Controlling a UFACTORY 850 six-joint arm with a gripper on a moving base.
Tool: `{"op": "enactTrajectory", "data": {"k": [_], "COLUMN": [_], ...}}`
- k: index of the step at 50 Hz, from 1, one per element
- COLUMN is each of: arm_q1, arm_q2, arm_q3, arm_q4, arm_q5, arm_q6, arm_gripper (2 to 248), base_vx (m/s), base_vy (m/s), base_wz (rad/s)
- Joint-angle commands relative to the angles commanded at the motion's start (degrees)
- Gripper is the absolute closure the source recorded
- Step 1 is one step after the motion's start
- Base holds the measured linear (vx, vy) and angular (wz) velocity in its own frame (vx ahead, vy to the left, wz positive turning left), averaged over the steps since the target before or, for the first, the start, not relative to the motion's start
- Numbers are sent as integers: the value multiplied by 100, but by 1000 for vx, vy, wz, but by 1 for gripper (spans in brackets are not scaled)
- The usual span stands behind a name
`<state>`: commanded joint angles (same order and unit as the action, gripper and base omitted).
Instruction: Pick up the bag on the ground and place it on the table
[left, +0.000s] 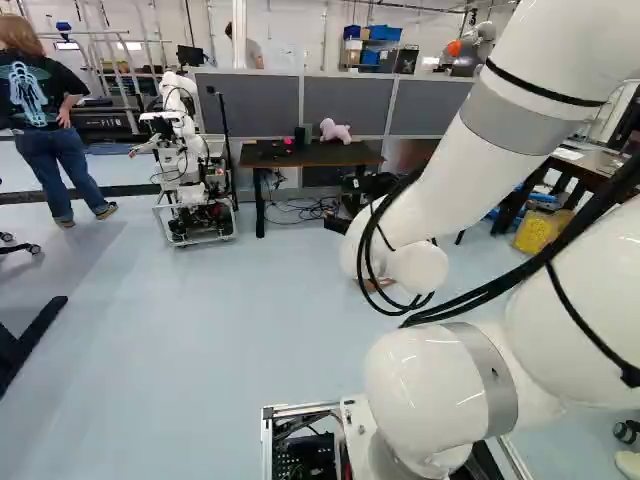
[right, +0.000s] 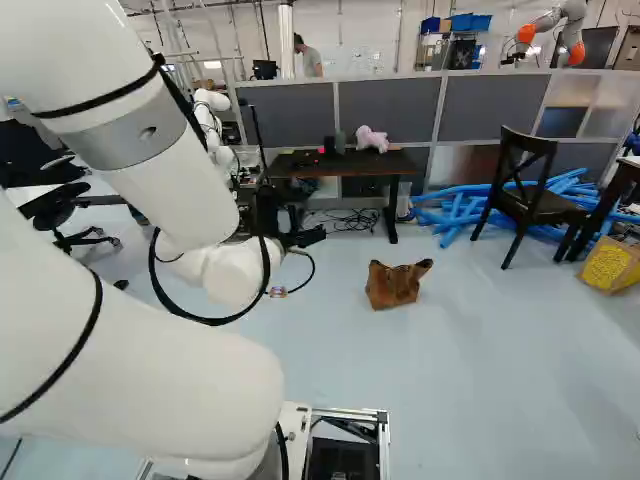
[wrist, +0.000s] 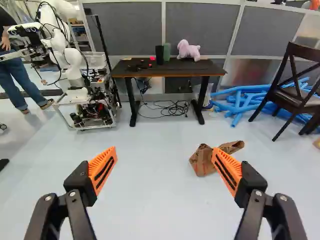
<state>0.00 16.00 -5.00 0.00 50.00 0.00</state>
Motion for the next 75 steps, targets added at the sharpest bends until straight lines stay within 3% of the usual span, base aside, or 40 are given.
{"op": "enactTrajectory", "data": {"k": [52, 75], "arm_q1": [0, 0], "arm_q2": [0, 0], "arm_q3": [0, 0], "arm_q4": [0, 0], "arm_q5": [0, 0], "arm_q6": [0, 0], "arm_gripper": [3, 3], "base_vx": [96, 147], "base_vy": [2, -38], "base_wz": [-6, -195]}}
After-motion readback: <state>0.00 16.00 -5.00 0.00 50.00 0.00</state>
